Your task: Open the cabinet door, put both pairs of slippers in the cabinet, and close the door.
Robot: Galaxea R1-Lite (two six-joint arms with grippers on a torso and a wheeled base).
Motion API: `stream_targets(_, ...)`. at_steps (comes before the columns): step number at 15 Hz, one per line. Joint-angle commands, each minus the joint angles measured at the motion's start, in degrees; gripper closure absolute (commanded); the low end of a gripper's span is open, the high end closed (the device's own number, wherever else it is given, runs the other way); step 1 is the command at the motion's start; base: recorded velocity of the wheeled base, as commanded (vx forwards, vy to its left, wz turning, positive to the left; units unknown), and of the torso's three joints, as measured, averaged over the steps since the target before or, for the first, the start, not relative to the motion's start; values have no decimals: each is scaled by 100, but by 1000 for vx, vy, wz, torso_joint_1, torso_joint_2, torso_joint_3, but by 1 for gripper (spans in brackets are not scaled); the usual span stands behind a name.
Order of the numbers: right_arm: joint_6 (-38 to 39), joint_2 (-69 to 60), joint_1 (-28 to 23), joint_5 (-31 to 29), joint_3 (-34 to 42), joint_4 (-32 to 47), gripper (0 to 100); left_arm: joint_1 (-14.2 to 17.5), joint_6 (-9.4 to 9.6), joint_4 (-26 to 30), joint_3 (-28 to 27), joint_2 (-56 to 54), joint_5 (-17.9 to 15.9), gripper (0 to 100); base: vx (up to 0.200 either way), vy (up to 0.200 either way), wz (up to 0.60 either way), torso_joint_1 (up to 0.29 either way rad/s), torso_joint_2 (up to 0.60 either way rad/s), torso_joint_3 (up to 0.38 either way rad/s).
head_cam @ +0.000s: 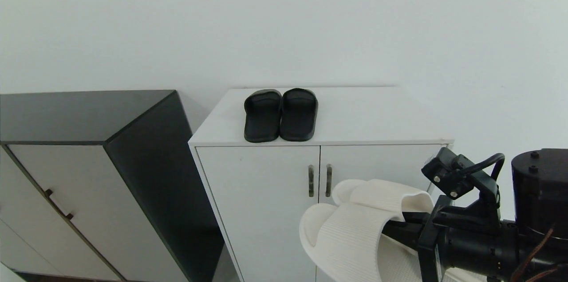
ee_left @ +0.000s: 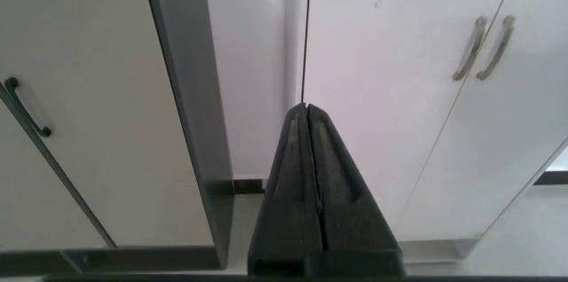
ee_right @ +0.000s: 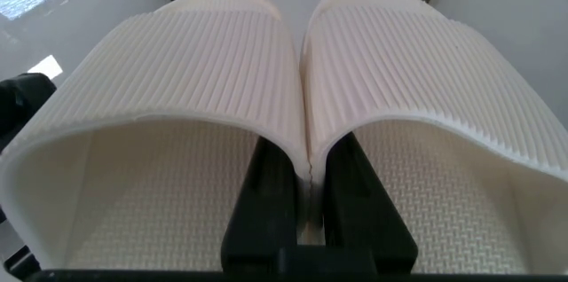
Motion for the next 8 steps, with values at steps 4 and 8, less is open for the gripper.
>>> stream_targets(4,-1,108,2,2,-1,-12,100,1,-13,-1,0,-1,1,0,0,0,0,-202,514,309)
stream_targets(8,-1,135,2,2,17,-12,100,1,4,-1,0,-1,1,0,0,0,0,-178,497,318)
